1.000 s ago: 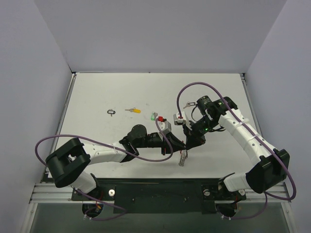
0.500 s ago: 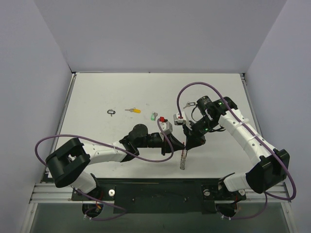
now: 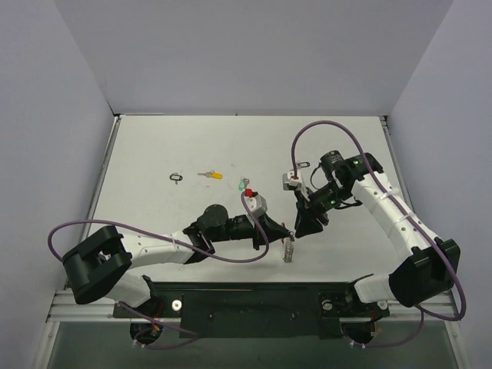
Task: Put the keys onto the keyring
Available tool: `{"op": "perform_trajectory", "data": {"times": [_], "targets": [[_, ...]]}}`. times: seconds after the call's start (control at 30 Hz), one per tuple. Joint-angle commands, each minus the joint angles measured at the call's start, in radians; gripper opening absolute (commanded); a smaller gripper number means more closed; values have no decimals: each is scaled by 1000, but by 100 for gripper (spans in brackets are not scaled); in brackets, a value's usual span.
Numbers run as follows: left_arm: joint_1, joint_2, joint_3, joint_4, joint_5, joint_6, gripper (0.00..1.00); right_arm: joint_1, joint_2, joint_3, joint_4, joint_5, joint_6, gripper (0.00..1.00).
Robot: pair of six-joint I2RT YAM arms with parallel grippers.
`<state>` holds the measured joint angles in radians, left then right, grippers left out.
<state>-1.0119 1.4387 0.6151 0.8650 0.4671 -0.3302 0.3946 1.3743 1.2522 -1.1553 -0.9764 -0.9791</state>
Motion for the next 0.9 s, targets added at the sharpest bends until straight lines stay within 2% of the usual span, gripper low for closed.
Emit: {"op": "perform_trajectory", "data": {"times": [0.0,0.1,0.2,0.37,0.6,0.87], "targets": [[-59,-75,-41,152,-157,-7,0,-77,-63,-28,-44,-140,3,30],[-88,-83,-74,233,-232,-20,0,-137,-92,-63,-31,-227,-27,35],[-112,-74,-109,334,-306,-39,0,-160,-113,-117,-26,-290,-81,44],[-136,-44,-147,460,-387,-58,0,-161,-133,-183,-50,-352,-234,50],[-157,6,-146,543,-404,-69,0,-160,-135,-221,-155,-397,-513,51],[-160,6,-138,533,-390,-69,0,-175,-142,-220,-210,-407,-575,50]]}}
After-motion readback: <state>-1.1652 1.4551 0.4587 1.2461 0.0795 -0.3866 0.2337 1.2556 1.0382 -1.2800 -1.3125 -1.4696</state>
